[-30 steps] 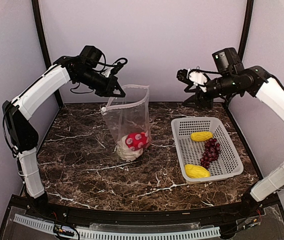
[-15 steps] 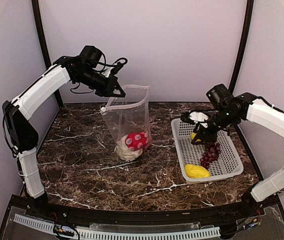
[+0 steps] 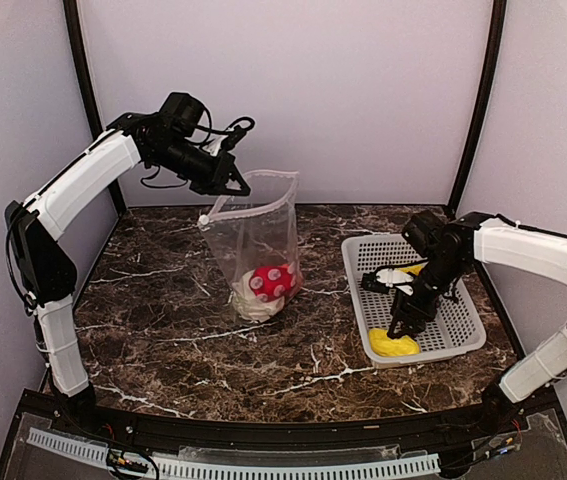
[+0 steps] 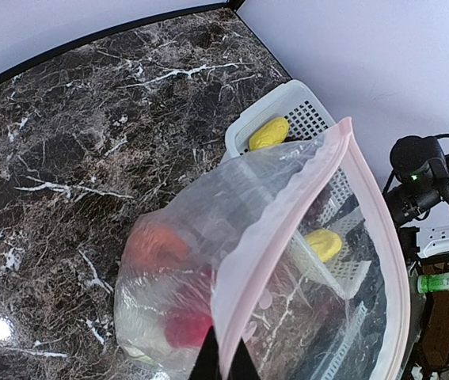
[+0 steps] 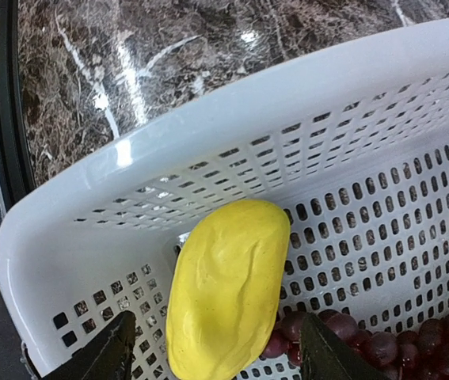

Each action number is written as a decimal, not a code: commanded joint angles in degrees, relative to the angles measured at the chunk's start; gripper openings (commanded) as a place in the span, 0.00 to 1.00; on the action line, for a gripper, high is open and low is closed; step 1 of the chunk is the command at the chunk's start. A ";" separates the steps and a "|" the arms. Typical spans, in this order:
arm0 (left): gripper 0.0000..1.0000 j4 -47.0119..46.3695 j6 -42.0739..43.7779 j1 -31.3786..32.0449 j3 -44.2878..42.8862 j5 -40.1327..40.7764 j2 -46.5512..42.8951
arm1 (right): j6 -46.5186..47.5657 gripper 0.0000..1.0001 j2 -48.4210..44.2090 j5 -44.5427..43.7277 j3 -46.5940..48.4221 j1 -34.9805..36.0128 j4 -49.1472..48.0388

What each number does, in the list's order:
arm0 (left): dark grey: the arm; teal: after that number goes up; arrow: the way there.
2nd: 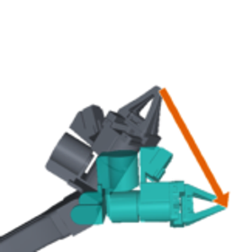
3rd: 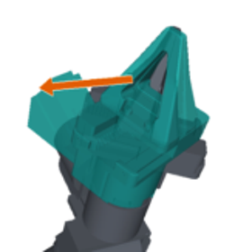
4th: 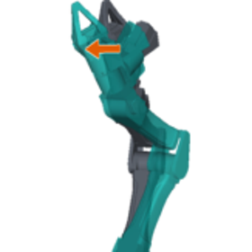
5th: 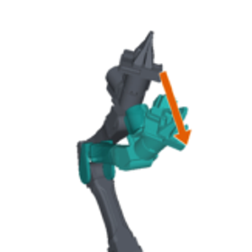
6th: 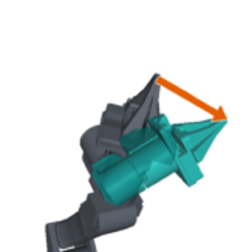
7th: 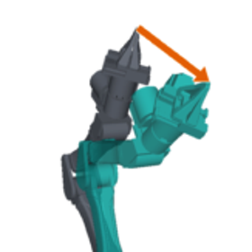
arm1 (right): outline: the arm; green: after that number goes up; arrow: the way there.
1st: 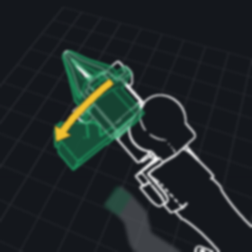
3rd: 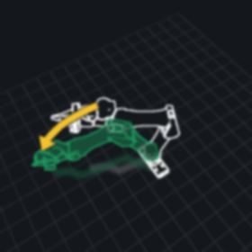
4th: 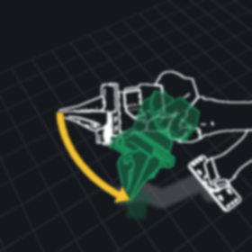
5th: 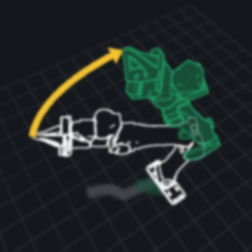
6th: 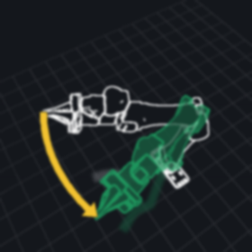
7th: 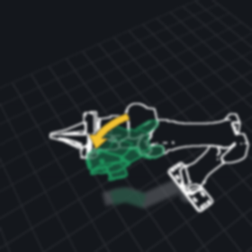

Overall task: Place the food in the zip-top bag and seal the zipper
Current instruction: Pick up the fake fruit from the bin, then place the fake fruit in the zipper food storage bag.

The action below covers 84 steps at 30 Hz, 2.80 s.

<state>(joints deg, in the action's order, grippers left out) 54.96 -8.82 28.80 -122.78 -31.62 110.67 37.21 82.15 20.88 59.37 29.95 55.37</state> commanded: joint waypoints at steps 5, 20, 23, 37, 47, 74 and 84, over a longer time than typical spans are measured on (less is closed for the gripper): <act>0.01 0.21 -0.36 0.30 1.64 0.11 -0.13 | -1.06 0.70 2.65 1.76 -3.28 0.32 1.14; 0.01 0.85 -0.33 0.30 2.08 -0.34 0.12 | -3.20 0.70 8.43 -4.52 -5.50 3.12 -2.34; 0.01 0.92 -0.26 0.30 2.11 -0.38 0.12 | -3.48 0.72 9.33 -4.71 -5.32 3.29 -1.71; 0.01 0.20 -0.18 0.30 3.14 -0.81 0.16 | -1.70 0.72 6.78 -7.36 -4.58 3.36 1.75; 0.01 0.32 -0.19 0.30 3.28 -1.23 0.25 | -2.26 0.60 9.67 -7.80 -5.10 3.91 -1.64; 0.01 -4.00 -4.22 0.50 3.71 -2.65 0.84 | -4.47 0.41 3.47 17.69 35.83 2.76 -6.51; 0.01 -4.73 -4.59 2.50 1.57 -3.41 0.93 | -16.16 0.41 14.61 24.26 53.70 6.95 -18.40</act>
<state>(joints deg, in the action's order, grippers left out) 50.68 -13.15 30.41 -119.81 -34.22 111.77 27.38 94.67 42.24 110.32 34.41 45.15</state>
